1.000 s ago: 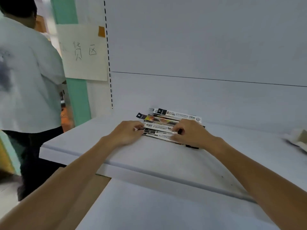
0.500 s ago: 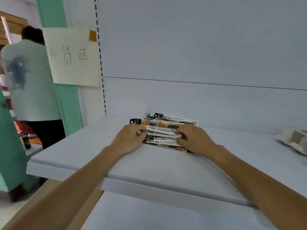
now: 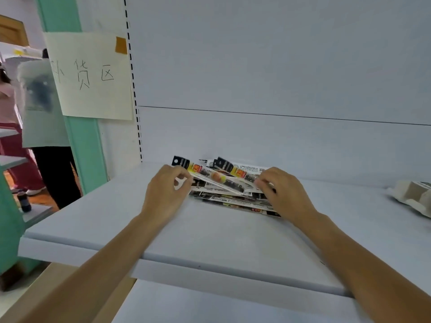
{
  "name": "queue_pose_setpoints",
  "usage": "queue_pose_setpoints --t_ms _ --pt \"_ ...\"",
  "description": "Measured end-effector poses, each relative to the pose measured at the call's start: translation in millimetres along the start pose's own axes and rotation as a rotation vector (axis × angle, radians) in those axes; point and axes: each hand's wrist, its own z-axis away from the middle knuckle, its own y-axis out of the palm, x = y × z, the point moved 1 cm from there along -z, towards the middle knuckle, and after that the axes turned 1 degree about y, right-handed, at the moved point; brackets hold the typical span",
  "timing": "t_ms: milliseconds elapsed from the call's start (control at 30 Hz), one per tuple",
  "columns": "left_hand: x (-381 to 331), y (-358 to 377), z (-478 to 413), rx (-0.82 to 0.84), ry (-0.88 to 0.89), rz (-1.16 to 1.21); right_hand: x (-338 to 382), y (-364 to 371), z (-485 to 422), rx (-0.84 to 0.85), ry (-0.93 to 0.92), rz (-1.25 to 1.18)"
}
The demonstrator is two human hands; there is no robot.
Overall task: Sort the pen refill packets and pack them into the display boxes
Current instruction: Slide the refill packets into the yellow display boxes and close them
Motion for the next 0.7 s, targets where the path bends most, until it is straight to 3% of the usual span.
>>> queue_pose_setpoints --t_ms 100,267,433,600,700 --pt "-0.3 -2.6 1.7 0.043 -0.066 0.025 0.5 -1.7 2.3 -0.006 0.012 -0.022" --pt "-4.3 3.5 6.5 0.317 0.062 0.022 7.4 5.5 3.5 0.277 0.043 0.052" --pt "-13.1 2.5 3.4 0.458 0.143 -0.18 2.5 4.5 1.0 0.344 0.049 -0.125" --pt "-4.4 2.1 -2.1 0.594 0.113 -0.468 -3.2 -3.9 -2.9 0.404 0.053 -0.025" --pt "2.3 -4.7 -4.7 0.615 0.02 -0.424 -3.6 -15.3 -8.9 0.442 0.11 -0.049"
